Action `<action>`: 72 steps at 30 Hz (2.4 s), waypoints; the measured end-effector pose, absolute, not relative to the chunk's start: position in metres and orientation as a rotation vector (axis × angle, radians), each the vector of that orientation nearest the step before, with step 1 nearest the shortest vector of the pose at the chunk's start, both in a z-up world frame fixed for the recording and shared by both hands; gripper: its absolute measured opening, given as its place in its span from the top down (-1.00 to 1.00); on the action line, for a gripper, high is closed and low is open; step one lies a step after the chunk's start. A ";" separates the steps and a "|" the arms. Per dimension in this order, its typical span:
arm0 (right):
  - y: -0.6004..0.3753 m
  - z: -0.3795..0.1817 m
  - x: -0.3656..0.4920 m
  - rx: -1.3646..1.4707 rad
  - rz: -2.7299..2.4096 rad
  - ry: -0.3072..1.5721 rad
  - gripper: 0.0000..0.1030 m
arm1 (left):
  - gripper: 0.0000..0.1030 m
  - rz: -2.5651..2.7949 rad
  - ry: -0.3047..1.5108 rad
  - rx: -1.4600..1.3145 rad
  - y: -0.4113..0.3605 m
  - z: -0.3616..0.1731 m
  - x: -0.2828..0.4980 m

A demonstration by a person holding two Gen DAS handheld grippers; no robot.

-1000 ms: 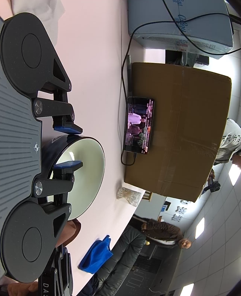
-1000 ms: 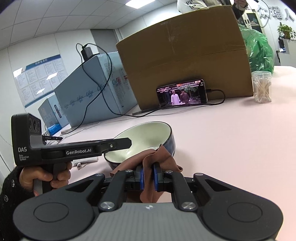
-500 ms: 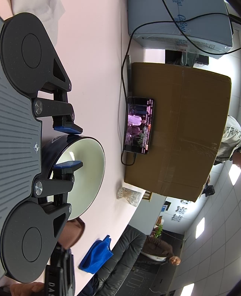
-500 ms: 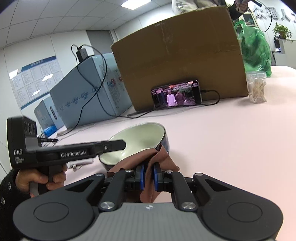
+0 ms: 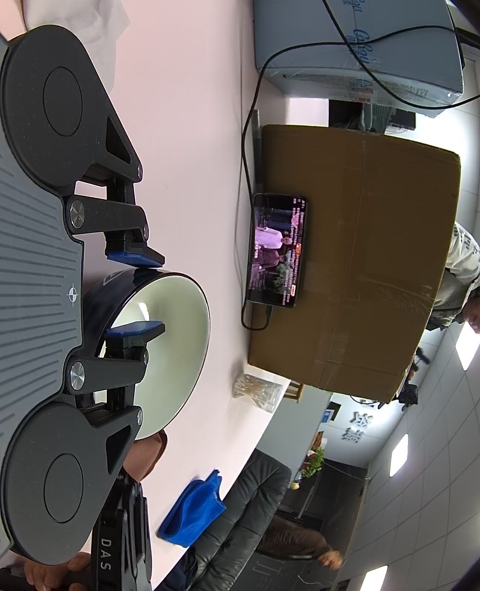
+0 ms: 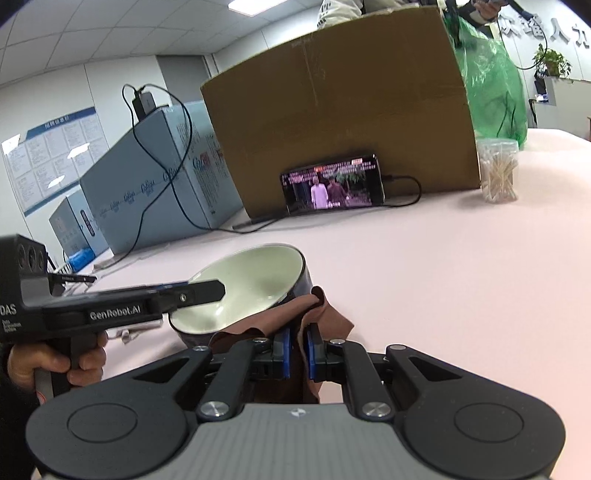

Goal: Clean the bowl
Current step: 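Wipe the bowl's outer wall near its base with the right gripper while the left gripper tilts the bowl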

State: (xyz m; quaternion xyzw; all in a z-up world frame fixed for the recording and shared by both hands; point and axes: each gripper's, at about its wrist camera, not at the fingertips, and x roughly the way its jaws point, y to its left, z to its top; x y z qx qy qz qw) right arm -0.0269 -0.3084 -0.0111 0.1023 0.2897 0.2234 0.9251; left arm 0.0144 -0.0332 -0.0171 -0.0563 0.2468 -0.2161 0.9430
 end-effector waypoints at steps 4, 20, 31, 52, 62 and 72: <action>-0.308 -0.011 -0.026 0.214 0.456 0.600 0.78 | 0.42 -0.442 0.503 -0.115 -0.033 -0.017 0.014; -0.306 -0.013 -0.023 0.199 0.448 0.617 0.79 | 0.42 -0.442 0.504 -0.117 -0.033 -0.017 0.014; -0.304 -0.007 -0.035 0.193 0.472 0.590 0.78 | 0.42 -0.443 0.504 -0.120 -0.033 -0.018 0.015; -0.299 -0.011 -0.031 0.161 0.455 0.621 0.79 | 0.42 -0.442 0.503 -0.120 -0.033 -0.018 0.014; -0.304 -0.002 -0.026 0.164 0.429 0.582 0.78 | 0.41 -0.442 0.505 -0.124 -0.031 -0.018 0.016; -0.301 -0.007 -0.029 0.153 0.442 0.610 0.79 | 0.41 -0.442 0.505 -0.125 -0.032 -0.017 0.015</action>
